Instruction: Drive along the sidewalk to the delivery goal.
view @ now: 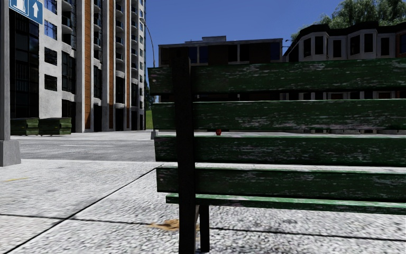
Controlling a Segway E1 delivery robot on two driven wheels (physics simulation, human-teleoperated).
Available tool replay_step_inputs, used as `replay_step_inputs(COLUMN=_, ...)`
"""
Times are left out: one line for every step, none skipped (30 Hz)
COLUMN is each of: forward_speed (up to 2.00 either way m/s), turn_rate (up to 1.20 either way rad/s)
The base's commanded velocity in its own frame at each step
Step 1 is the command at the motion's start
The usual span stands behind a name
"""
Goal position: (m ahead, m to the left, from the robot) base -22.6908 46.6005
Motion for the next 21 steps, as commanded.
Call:
replay_step_inputs(forward_speed=0.00, turn_rate=0.00)
replay_step_inputs(forward_speed=0.00, turn_rate=0.00)
replay_step_inputs(forward_speed=0.00, turn_rate=0.00)
replay_step_inputs(forward_speed=0.00, turn_rate=0.00)
replay_step_inputs(forward_speed=0.00, turn_rate=0.00)
replay_step_inputs(forward_speed=0.00, turn_rate=0.00)
replay_step_inputs(forward_speed=0.00, turn_rate=0.00)
replay_step_inputs(forward_speed=0.00, turn_rate=0.00)
replay_step_inputs(forward_speed=0.00, turn_rate=0.00)
replay_step_inputs(forward_speed=0.00, turn_rate=0.00)
replay_step_inputs(forward_speed=0.00, turn_rate=0.00)
replay_step_inputs(forward_speed=0.00, turn_rate=0.00)
replay_step_inputs(forward_speed=0.00, turn_rate=0.00)
replay_step_inputs(forward_speed=0.00, turn_rate=0.00)
replay_step_inputs(forward_speed=0.00, turn_rate=0.00)
replay_step_inputs(forward_speed=0.00, turn_rate=0.00)
replay_step_inputs(forward_speed=0.00, turn_rate=0.00)
replay_step_inputs(forward_speed=0.00, turn_rate=0.00)
replay_step_inputs(forward_speed=0.00, turn_rate=0.00)
replay_step_inputs(forward_speed=0.00, turn_rate=0.00)
replay_step_inputs(forward_speed=0.00, turn_rate=0.00)
